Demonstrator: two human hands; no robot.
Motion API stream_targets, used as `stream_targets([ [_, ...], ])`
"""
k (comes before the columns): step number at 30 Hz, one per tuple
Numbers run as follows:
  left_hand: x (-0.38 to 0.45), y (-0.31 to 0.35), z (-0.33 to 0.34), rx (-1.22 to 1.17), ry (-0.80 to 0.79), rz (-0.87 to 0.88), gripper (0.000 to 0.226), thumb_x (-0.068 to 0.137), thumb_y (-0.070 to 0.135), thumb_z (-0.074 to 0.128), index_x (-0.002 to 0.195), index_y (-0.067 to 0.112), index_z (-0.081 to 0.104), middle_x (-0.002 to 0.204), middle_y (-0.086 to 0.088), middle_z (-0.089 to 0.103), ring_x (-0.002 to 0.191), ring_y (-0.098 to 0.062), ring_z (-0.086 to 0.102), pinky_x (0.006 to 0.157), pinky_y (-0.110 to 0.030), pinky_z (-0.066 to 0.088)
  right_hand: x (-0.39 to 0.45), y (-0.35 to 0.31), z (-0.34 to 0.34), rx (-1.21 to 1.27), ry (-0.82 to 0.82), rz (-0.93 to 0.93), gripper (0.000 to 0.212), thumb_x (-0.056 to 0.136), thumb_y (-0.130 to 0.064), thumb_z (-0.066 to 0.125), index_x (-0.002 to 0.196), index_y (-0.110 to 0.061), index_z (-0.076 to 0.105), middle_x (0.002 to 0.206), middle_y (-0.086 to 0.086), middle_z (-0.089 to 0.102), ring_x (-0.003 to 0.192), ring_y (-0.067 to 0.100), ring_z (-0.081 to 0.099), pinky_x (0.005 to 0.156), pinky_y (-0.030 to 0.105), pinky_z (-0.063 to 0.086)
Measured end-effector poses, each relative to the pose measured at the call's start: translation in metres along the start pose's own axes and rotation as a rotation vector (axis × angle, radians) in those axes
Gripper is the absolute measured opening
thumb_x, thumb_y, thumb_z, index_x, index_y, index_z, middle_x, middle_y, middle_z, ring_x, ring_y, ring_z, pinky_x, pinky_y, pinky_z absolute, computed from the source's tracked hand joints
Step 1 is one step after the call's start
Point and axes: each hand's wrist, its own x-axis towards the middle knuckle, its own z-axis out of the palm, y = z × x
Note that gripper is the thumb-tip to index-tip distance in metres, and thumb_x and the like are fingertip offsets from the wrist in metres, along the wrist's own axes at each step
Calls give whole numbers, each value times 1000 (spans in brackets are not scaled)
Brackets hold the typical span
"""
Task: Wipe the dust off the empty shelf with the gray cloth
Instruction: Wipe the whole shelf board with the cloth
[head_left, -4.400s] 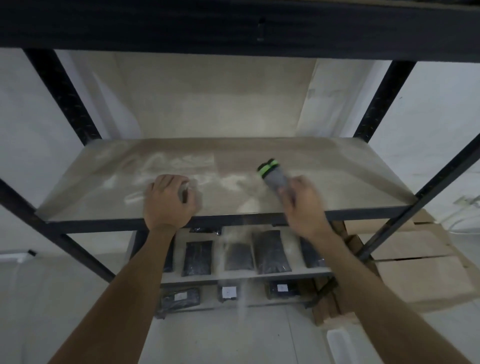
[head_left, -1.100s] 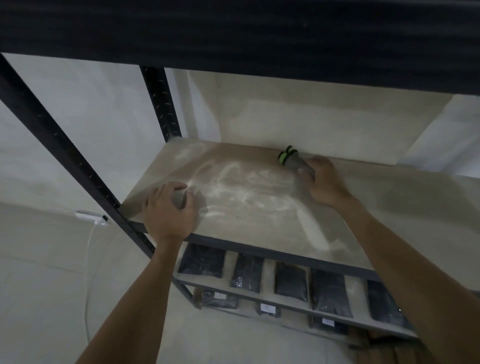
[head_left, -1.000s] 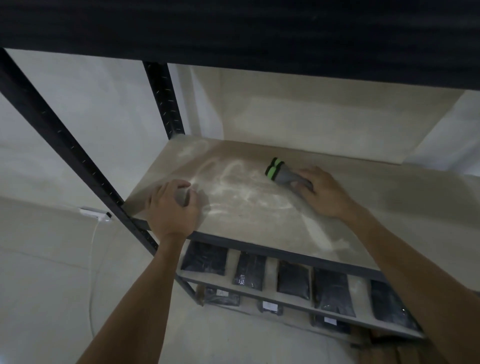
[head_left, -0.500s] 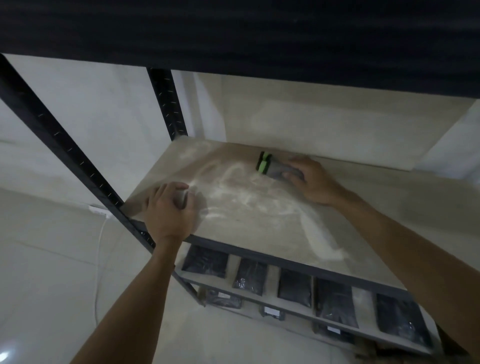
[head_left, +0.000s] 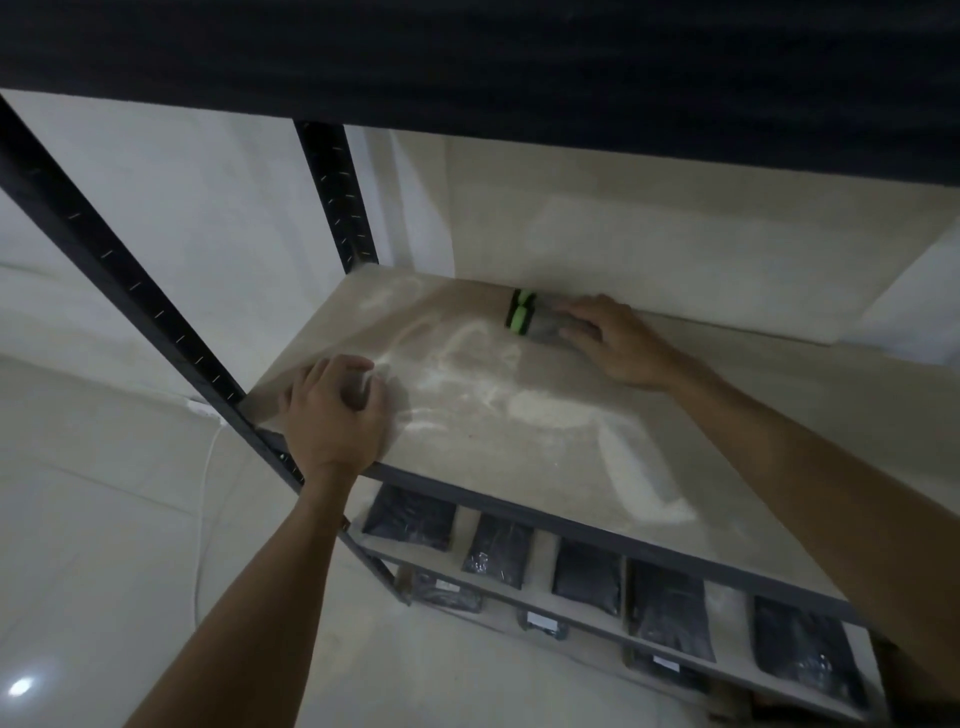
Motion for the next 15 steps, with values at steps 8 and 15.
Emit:
stream_targets([
  [8, -1, 3, 0, 3, 2, -1, 11, 94, 39, 65, 96, 28, 65, 95, 9, 66, 104, -24, 60, 99, -46, 42, -46, -31, -20, 201, -244, -80, 22, 102, -24, 55, 119, -16, 67, 98, -1, 64, 85, 12, 58, 74, 26, 45],
  [15, -1, 2, 1, 22, 19, -1, 11, 93, 37, 66, 97, 27, 67, 97, 4, 70, 103, -25, 59, 96, -44, 41, -28, 30, -16, -43, 20, 104, 32, 104, -31, 47, 116, -8, 65, 100, 0, 55, 96, 30, 57, 74, 27, 31],
])
